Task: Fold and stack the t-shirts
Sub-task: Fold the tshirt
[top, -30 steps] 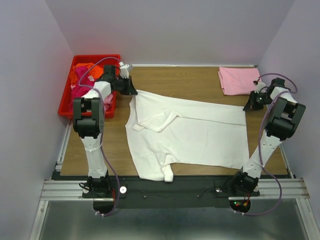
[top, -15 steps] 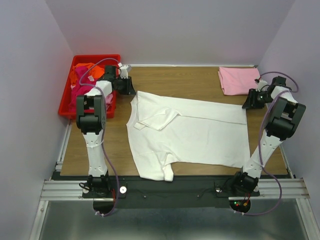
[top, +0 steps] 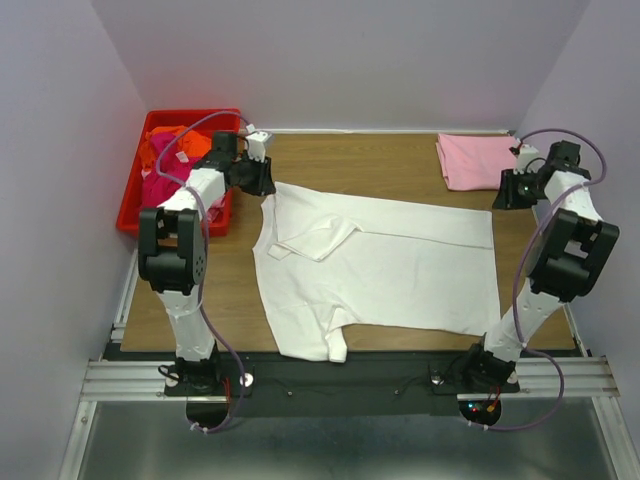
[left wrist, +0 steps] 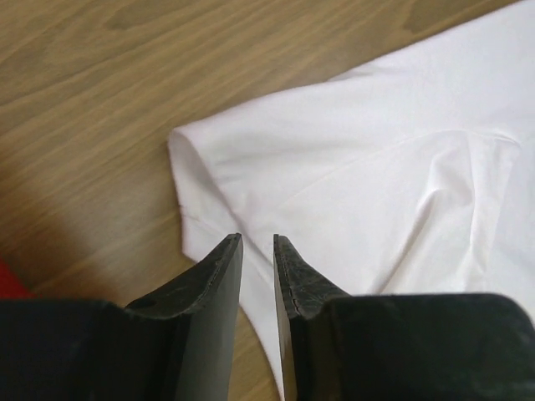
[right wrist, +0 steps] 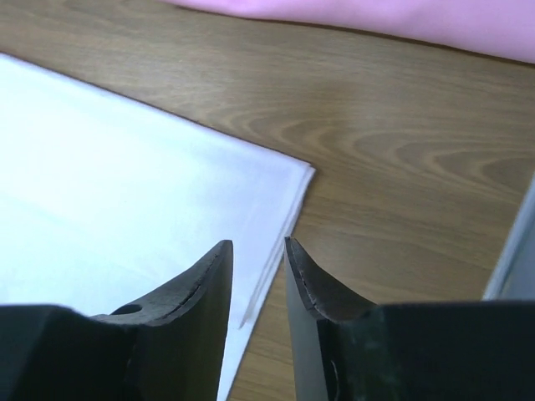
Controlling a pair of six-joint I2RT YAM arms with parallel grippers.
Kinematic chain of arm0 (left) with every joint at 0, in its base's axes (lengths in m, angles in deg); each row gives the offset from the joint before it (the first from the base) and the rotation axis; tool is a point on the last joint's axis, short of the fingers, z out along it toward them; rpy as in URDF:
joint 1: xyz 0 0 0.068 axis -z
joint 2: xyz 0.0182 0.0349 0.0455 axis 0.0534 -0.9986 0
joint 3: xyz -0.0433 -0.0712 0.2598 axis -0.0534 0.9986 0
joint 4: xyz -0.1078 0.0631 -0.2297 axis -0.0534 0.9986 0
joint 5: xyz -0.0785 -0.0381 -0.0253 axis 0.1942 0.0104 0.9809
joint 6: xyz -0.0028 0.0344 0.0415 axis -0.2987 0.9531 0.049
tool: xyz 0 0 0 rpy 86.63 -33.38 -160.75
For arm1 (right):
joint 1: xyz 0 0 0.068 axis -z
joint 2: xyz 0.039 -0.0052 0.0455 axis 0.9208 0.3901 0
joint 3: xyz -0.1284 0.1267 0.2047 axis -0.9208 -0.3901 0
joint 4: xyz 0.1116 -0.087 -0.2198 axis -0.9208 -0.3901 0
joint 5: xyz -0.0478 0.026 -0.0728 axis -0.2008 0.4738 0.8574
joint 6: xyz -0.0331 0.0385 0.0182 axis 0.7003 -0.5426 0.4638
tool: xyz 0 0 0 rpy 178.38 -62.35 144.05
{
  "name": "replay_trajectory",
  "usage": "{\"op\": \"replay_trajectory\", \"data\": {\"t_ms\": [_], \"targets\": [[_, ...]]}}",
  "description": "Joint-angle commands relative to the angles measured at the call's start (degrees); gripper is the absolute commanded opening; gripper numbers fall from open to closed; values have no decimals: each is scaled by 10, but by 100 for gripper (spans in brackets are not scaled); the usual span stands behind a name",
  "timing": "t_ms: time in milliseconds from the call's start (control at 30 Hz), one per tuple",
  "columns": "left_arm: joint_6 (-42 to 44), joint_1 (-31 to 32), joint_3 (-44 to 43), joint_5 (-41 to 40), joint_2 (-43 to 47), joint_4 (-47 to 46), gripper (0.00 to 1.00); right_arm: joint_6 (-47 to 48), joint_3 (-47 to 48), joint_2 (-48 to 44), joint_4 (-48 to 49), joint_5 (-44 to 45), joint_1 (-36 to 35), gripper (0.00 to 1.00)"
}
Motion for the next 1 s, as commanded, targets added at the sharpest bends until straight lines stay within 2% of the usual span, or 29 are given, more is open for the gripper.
{"op": "replay_trajectory", "data": {"t_ms": [0, 367, 500, 633, 767, 800, 967], "targets": [[13, 33, 26, -10, -7, -2, 32, 20, -26, 22, 6, 23, -28, 35], [-11, 51, -12, -74, -89, -10, 26, 4, 57, 149, 15, 63, -48, 30], [-27, 30, -84, -86, -156, 17, 23, -9, 101, 185, 20, 75, -54, 30], [-23, 19, -170, -88, -180, 43, 23, -23, 151, 217, 20, 79, -60, 30], [14, 29, -187, -36, -152, 62, 30, -49, 176, 205, 19, 57, -64, 36], [26, 36, -178, -32, -126, 66, 31, -52, 170, 194, 18, 51, -64, 42], [83, 98, -86, -64, -25, 56, 35, -56, 116, 98, 16, 24, -64, 52]]}}
